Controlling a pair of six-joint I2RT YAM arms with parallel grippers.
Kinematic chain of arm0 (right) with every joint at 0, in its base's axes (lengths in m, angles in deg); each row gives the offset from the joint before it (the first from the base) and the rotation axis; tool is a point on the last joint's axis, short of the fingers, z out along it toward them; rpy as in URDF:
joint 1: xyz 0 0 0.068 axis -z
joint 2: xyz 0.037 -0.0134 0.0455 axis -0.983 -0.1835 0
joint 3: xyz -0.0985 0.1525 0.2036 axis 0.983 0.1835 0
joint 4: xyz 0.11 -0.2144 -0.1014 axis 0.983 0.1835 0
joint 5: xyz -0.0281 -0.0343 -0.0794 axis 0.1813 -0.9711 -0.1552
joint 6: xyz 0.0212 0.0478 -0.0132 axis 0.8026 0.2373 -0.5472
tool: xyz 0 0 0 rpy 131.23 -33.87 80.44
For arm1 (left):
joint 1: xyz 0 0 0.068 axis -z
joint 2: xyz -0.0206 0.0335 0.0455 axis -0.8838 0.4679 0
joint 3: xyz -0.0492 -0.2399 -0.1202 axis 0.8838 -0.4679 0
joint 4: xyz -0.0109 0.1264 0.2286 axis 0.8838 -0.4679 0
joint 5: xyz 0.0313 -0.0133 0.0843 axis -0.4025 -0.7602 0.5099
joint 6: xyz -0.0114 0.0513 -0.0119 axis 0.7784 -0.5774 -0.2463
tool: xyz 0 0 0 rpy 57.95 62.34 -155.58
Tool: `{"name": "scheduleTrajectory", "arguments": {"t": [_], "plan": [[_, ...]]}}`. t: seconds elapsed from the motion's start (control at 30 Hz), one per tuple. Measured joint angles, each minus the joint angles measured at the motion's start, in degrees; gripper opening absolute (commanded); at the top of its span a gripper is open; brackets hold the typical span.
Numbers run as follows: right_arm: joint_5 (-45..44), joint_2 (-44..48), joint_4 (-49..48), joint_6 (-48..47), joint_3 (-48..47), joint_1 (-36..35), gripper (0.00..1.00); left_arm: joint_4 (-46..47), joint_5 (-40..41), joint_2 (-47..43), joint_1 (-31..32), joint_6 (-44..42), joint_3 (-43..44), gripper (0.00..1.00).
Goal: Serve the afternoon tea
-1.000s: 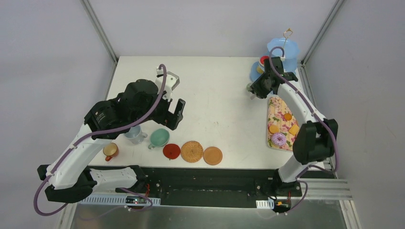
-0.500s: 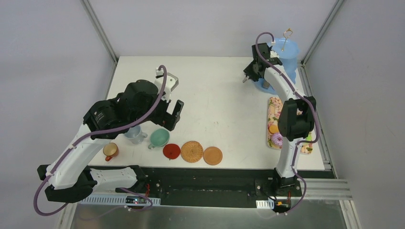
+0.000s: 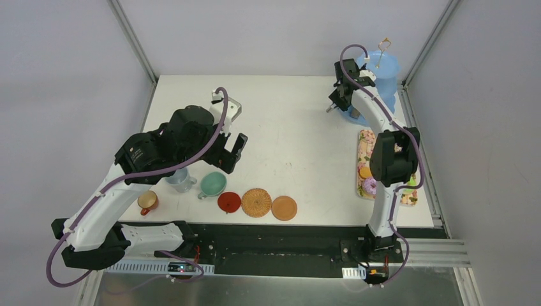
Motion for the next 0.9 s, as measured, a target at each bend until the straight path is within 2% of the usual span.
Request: {"name": "scheduleTrajectory", "arguments": {"t": [0.4,0.9], "plan": [[-1.03,-0.81,1.18,1.07,-0.20,-0.55,0.47,0.00,0.52,0.00,0.00,-0.24,-0.28,1.00],[-1.62,-1.42,3.93,-0.44,-3.10,-2.29,0.51,0.00,0.63,-0.15,0.00,-0.31,-0.31,1.00]]}}
